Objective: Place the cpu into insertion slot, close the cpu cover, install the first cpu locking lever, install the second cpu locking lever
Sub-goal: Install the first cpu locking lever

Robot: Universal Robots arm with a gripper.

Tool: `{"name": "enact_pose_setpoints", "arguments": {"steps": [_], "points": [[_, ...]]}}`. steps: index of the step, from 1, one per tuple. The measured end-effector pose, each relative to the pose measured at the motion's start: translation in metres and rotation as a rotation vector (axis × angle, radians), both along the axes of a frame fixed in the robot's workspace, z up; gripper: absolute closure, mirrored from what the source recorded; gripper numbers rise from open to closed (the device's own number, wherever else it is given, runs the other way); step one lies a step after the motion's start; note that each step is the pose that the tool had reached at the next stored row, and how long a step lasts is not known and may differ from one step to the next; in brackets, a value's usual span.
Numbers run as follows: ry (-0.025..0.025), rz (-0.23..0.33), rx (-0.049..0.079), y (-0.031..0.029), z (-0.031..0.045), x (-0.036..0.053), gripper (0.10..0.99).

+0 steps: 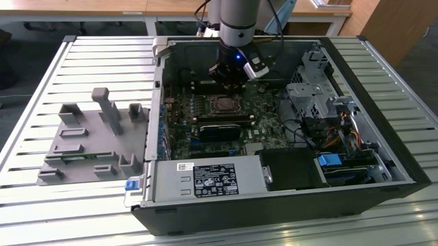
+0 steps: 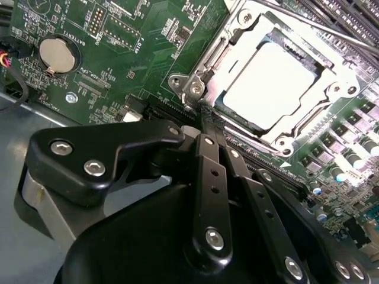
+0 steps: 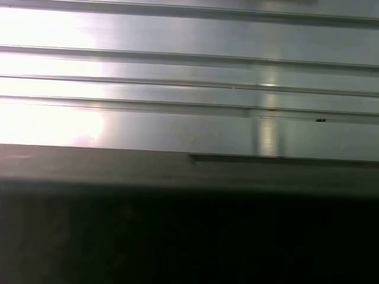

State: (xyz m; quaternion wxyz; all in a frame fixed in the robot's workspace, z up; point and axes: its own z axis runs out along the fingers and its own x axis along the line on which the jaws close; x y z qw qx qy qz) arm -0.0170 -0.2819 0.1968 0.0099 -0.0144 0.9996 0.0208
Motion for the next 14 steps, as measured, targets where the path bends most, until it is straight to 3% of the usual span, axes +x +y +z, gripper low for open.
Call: {"name": "enact_pose_setpoints", "arguments": {"steps": [3, 9, 14], "points": [[-0.0006, 0.000, 0.002, 0.0002, 0.0012, 0.0001, 0.980], [-0.0001, 0.000, 0.001, 0.0001, 0.0146, 0.0001, 0.980], [-0.0001, 0.000, 0.001, -0.0012, 0.0151, 0.0001, 0.980]]}}
